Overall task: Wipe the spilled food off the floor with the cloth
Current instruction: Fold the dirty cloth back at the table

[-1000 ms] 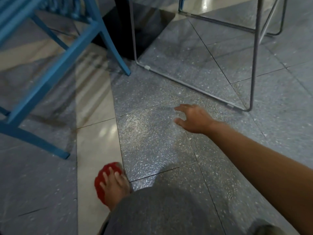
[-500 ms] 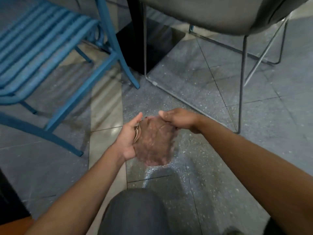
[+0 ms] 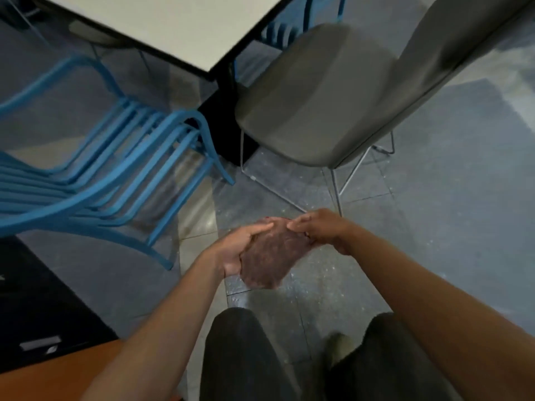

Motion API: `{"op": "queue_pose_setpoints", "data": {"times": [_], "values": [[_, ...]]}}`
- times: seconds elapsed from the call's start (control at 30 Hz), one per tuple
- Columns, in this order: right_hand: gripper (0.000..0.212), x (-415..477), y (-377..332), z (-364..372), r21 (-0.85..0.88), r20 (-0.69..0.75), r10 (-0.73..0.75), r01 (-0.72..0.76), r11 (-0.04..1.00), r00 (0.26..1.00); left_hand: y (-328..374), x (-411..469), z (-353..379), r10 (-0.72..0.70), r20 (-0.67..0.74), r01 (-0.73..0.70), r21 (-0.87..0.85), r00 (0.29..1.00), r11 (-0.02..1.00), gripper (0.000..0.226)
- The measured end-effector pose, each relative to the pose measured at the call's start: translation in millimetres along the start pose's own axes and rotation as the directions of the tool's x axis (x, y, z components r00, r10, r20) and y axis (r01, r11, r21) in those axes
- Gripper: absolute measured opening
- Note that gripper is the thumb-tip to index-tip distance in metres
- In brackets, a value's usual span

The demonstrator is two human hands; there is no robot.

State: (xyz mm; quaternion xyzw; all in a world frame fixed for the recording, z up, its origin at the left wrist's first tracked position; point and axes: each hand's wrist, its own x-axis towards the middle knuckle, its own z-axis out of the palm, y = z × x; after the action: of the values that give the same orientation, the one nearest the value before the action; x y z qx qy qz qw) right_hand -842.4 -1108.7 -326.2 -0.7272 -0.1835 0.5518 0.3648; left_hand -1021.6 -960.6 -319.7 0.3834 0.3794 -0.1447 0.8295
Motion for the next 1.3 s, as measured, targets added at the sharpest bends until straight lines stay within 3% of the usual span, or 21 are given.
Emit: {"op": "queue_pose_setpoints", "data": {"times": [0.2, 0.33, 0.5, 0.77, 0.9, 1.03, 1.3], "values": [[0.019, -135, -51, -42, 0.008, -0.061, 0.033, -0.033, 0.999, 0.998, 47, -110, 113, -0.077, -0.127, 0.096, 0.157, 0.989, 0.983, 0.034], [0.023, -209, -72, -79, 0.062, -0.113, 0.043, -0.036, 0.997, 0.993, 73, -139, 182, -0.097, -0.195, 0.152, 0.292, 0.976, 0.944, 0.024], [0.022, -284, -76, -135, 0.137, -0.187, 0.062, -0.037, 0.990, 0.980, 96, -154, 269, -0.071, -0.133, 0.119, 0.400, 0.989, 0.909, 0.014], [0.015, -340, -57, -232, 0.184, -0.308, 0.073, -0.016, 0.983, 0.949, 109, -116, 382, -0.009, -0.084, 0.053, 0.534, 0.996, 0.844, 0.025], [0.023, -356, -50, -272, 0.181, -0.336, 0.071, -0.009, 0.983, 0.939, 115, -90, 426, 0.026, -0.035, 0.000, 0.609, 0.999, 0.793, 0.027], [0.029, -368, -52, -309, 0.149, -0.320, 0.046, 0.002, 0.989, 0.946, 128, -68, 465, 0.051, 0.009, -0.042, 0.723, 0.999, 0.689, 0.027], [0.018, -355, -62, -375, 0.114, -0.365, 0.021, 0.022, 0.993, 0.931, 167, -25, 519, 0.134, 0.058, -0.116, 0.870, 0.989, 0.479, 0.023]]}}
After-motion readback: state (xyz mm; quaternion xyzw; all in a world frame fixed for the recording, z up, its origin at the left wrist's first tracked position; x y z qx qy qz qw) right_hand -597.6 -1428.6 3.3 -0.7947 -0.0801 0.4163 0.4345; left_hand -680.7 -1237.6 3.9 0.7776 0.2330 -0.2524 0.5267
